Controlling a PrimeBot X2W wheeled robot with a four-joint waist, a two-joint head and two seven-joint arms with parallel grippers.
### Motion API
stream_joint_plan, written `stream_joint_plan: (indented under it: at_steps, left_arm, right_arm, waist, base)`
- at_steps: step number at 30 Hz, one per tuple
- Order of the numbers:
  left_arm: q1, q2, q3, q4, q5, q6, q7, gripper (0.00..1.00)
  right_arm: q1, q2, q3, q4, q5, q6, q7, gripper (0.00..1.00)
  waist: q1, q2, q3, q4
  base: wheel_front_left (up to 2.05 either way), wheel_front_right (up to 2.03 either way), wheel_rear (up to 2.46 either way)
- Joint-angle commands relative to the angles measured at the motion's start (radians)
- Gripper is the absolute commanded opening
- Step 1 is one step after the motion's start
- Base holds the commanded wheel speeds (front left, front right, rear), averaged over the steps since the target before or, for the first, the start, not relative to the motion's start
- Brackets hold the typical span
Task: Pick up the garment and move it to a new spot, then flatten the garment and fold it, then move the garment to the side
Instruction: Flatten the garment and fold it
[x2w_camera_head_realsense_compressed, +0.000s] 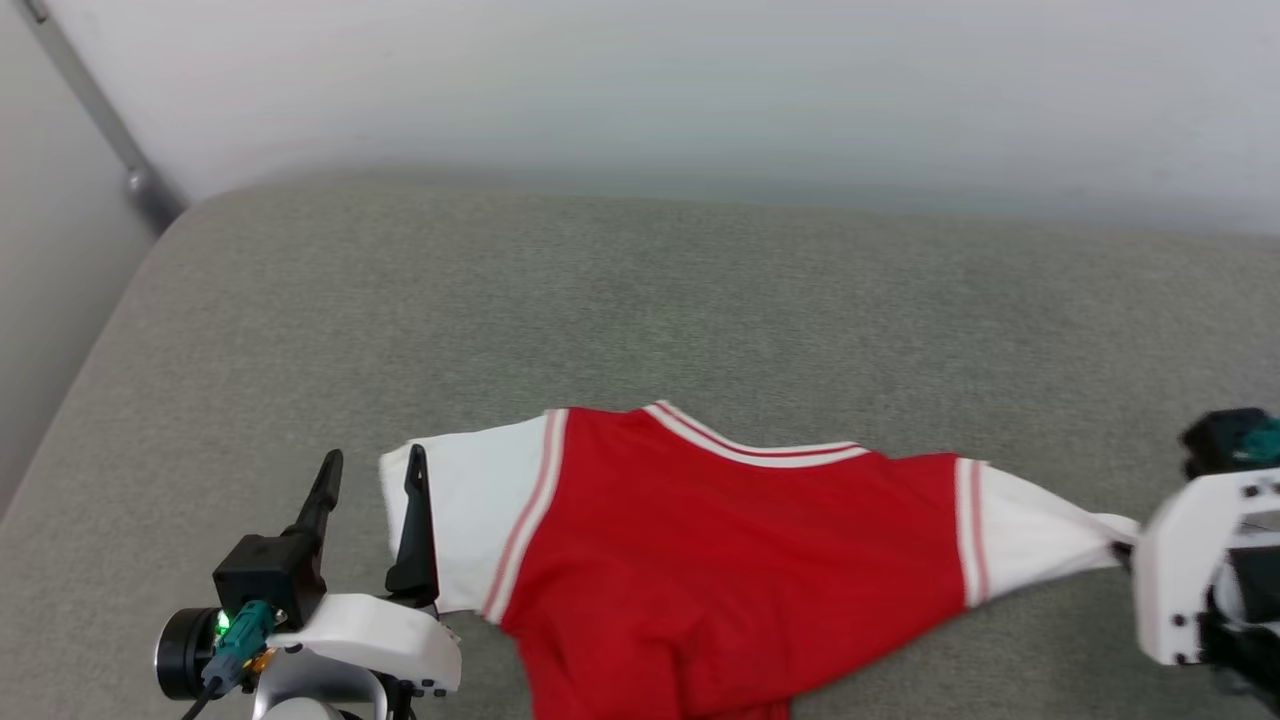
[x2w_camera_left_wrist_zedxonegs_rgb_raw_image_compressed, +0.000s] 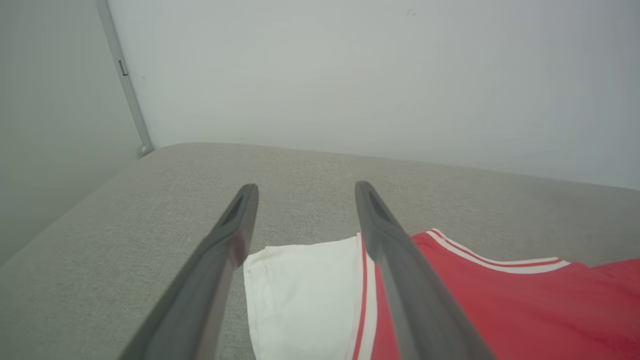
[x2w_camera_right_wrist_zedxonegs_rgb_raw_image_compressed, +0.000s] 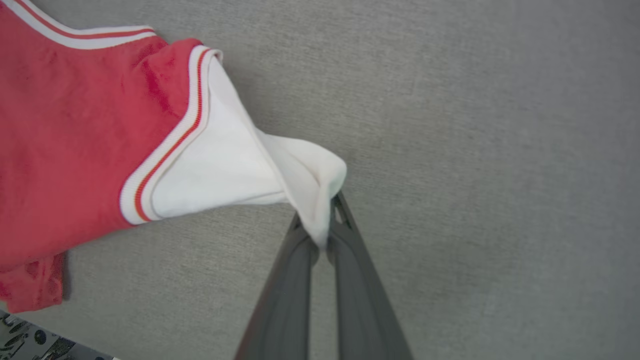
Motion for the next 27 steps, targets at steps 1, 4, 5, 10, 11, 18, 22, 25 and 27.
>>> stream_joint_plan:
  at_steps: [1,4,5,10,11,18,22,25,27]
  left_arm:
    - [0.005,0.006,0.001,-0.007,0.005,0.002,0.007,1.00]
    - [-0.007,0.014,0.001,-0.018,0.008,0.006,0.016,1.00]
    - [-0.010,0.017,0.000,-0.022,0.010,0.006,0.021,1.00]
    - [-0.026,0.019,-0.004,-0.026,0.010,0.006,0.031,1.00]
    - [-0.028,0.018,-0.003,-0.027,0.009,0.008,0.031,1.00]
    - [-0.027,0.013,-0.011,-0.010,0.002,0.005,0.043,1.00]
    - [-0.013,0.017,-0.015,-0.002,-0.005,0.009,0.050,1.00]
    - [0.005,0.026,-0.012,0.003,-0.018,0.006,0.062,1.00]
    - [0.018,0.034,-0.010,0.008,-0.027,0.004,0.071,1.00]
  right_arm:
    - [0.018,-0.008,-0.035,-0.008,-0.010,-0.001,0.013,0.00]
    - [0.046,-0.007,-0.128,-0.007,-0.053,-0.001,0.037,0.00]
    - [0.047,0.000,-0.154,-0.001,-0.062,-0.001,0.040,0.00]
    - [0.060,0.041,-0.212,0.060,-0.096,-0.001,-0.002,0.00]
    - [0.054,0.053,-0.217,0.077,-0.100,-0.001,-0.026,0.00]
    - [0.044,0.097,-0.188,0.181,-0.097,-0.001,-0.166,1.00]
    - [0.047,0.085,-0.163,0.149,-0.084,-0.001,-0.283,1.00]
    - [0.067,0.080,-0.154,0.085,-0.111,-0.001,-0.438,1.00]
    - [0.075,0.089,-0.147,0.047,-0.120,-0.001,-0.518,1.00]
  waist:
    - [0.0000,0.0000,0.006,-0.023]
    - [0.0000,0.0000,0.028,-0.040]
    - [0.0000,0.0000,0.036,-0.045]
    - [0.0000,0.0000,0.064,-0.060]
    - [0.0000,0.0000,0.069,-0.064]
    - [0.0000,0.0000,0.057,-0.088]
    - [0.0000,0.0000,0.030,-0.103]
    - [0.0000,0.0000,-0.003,-0.115]
    - [0.0000,0.0000,-0.021,-0.120]
  base:
    - [0.00,0.00,0.00]
    - [0.00,0.00,0.00]
    - [0.00,0.00,0.00]
    - [0.00,0.00,0.00]
    - [0.00,0.00,0.00]
    - [0.00,0.00,0.00]
    - [0.00,0.00,0.00]
    - [0.00,0.00,0.00]
    - [0.00,0.00,0.00]
